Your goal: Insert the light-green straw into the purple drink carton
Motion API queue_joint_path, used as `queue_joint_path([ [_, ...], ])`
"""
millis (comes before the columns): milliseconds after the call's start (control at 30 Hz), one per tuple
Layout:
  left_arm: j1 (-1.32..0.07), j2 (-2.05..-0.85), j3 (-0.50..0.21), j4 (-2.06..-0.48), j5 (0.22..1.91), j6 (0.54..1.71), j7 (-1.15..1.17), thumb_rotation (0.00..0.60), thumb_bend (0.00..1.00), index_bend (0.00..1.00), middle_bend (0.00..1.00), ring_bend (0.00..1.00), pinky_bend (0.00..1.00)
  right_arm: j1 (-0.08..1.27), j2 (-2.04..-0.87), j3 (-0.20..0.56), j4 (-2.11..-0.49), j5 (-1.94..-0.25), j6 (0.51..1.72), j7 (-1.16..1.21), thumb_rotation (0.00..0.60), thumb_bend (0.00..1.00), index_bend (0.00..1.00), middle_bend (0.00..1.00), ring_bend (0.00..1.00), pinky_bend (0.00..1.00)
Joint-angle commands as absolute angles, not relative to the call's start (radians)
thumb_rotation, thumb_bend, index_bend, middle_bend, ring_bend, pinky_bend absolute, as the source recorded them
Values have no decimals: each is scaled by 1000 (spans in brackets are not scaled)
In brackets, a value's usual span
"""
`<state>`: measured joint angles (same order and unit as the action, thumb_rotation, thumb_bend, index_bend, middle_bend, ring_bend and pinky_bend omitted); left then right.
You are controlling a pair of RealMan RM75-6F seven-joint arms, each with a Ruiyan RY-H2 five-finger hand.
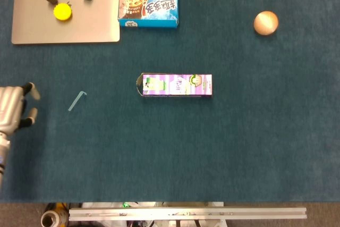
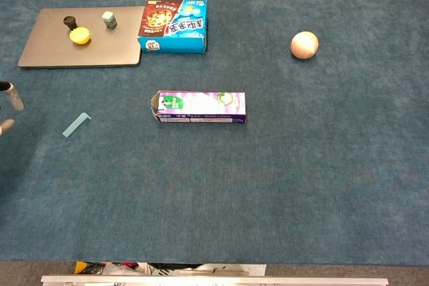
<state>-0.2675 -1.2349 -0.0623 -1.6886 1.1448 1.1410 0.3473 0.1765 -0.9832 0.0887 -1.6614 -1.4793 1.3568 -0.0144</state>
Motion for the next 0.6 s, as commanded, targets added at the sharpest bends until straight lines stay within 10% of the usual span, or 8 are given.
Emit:
queue_joint_path([
  [33,-291,-1280,-69,-1666,1100,1127,390,600,329,449,924,945,937,180,-986,88,-1657,-1476,1351,-13,600,330,53,250,57,44],
  [600,-332,-1412,-102,-1653,912,1152,493,532,258,473,924,945,937,183,-1013,78,-1586,-1454,1322,48,600,329,53,250,57,44],
])
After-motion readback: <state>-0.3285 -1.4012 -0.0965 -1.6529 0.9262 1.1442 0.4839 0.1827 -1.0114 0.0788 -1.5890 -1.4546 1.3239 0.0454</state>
